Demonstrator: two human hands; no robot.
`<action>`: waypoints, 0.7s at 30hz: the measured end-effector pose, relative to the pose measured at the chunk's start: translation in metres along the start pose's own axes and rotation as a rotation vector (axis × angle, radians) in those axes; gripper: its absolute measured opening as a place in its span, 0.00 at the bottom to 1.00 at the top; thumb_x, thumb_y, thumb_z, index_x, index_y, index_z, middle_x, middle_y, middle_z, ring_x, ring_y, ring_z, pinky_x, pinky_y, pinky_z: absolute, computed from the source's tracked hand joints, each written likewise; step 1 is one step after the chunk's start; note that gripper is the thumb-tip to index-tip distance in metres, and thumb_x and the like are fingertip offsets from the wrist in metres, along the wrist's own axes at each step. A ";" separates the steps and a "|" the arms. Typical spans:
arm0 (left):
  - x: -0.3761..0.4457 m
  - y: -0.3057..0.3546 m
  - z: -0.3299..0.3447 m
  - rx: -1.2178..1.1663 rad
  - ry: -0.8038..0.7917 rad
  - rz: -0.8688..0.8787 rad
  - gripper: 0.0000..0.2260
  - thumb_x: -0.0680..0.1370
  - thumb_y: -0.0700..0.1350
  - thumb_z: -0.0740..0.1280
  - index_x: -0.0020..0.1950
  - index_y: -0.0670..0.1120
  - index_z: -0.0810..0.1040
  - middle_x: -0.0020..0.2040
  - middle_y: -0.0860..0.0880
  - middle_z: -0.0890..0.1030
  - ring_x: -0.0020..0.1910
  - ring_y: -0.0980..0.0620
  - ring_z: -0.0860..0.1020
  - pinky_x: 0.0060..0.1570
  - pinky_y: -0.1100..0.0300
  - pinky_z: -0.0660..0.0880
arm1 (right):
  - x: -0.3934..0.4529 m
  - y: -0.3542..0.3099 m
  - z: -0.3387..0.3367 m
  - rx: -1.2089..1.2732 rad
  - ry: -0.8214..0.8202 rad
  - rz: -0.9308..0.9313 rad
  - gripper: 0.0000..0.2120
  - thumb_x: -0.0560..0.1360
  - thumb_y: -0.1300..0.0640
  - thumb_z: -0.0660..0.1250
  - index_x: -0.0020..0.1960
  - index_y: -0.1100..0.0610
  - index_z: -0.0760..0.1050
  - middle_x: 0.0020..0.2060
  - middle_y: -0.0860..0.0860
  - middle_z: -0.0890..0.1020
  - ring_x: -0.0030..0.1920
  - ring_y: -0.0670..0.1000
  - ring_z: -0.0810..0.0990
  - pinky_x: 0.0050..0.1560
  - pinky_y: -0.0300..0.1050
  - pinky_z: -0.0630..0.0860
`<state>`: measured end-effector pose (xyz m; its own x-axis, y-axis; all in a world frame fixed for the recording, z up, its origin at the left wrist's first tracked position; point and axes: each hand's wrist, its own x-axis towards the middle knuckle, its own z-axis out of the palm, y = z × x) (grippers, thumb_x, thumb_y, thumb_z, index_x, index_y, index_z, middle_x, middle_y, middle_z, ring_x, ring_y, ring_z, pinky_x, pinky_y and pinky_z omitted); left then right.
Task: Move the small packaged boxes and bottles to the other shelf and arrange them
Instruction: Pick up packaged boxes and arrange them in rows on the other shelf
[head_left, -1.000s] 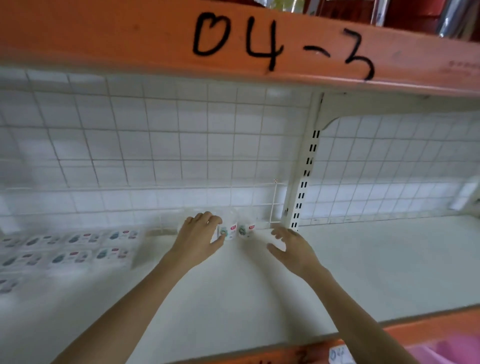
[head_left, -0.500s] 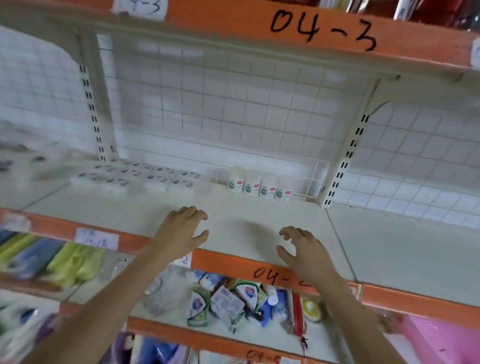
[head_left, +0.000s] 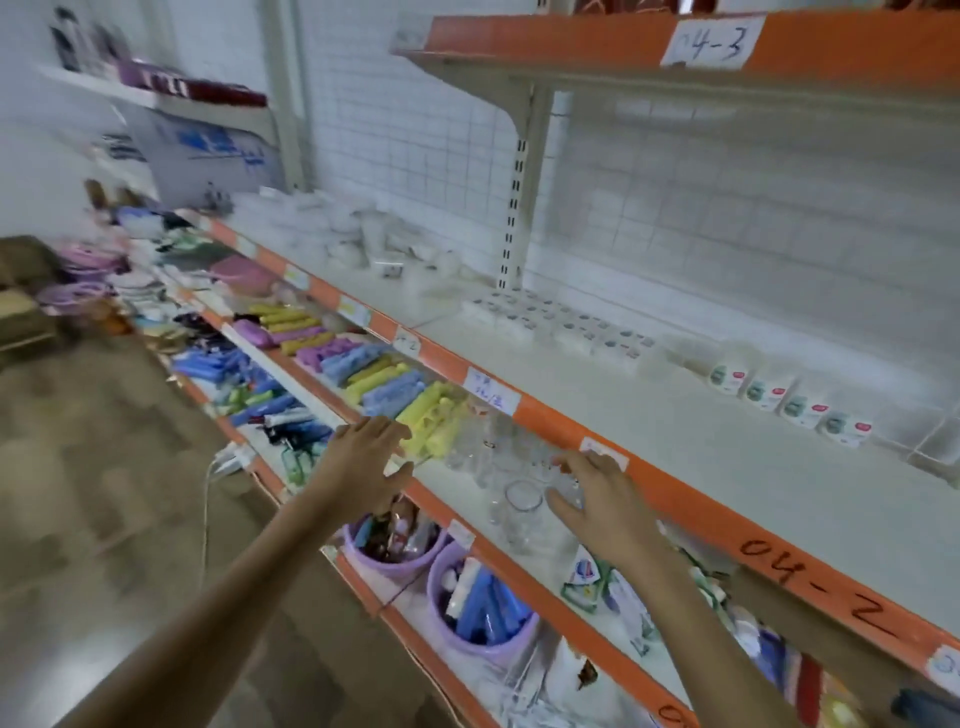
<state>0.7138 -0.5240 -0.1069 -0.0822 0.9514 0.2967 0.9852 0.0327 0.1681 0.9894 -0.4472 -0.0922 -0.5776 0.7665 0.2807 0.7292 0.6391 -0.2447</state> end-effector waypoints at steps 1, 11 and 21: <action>-0.008 -0.015 -0.005 0.001 -0.002 -0.053 0.18 0.73 0.50 0.67 0.59 0.44 0.76 0.56 0.45 0.79 0.56 0.44 0.77 0.55 0.50 0.72 | 0.011 -0.013 0.008 0.026 -0.014 -0.025 0.18 0.77 0.49 0.61 0.64 0.53 0.69 0.60 0.50 0.75 0.62 0.52 0.72 0.56 0.44 0.68; -0.044 -0.193 -0.051 0.083 0.050 -0.317 0.23 0.71 0.58 0.57 0.62 0.49 0.74 0.59 0.48 0.77 0.60 0.46 0.73 0.58 0.53 0.69 | 0.142 -0.148 0.086 0.150 -0.077 -0.198 0.17 0.76 0.50 0.63 0.63 0.53 0.70 0.57 0.50 0.77 0.59 0.51 0.73 0.55 0.45 0.69; 0.005 -0.342 -0.073 0.087 0.099 -0.283 0.18 0.76 0.53 0.63 0.64 0.49 0.72 0.61 0.50 0.76 0.62 0.49 0.72 0.61 0.55 0.66 | 0.259 -0.237 0.128 0.222 -0.059 -0.137 0.18 0.76 0.48 0.63 0.64 0.51 0.70 0.59 0.47 0.75 0.59 0.47 0.73 0.49 0.38 0.69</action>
<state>0.3650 -0.5527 -0.0943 -0.3652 0.8666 0.3402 0.9299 0.3222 0.1776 0.6199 -0.3918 -0.0804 -0.6903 0.6703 0.2722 0.5483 0.7302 -0.4076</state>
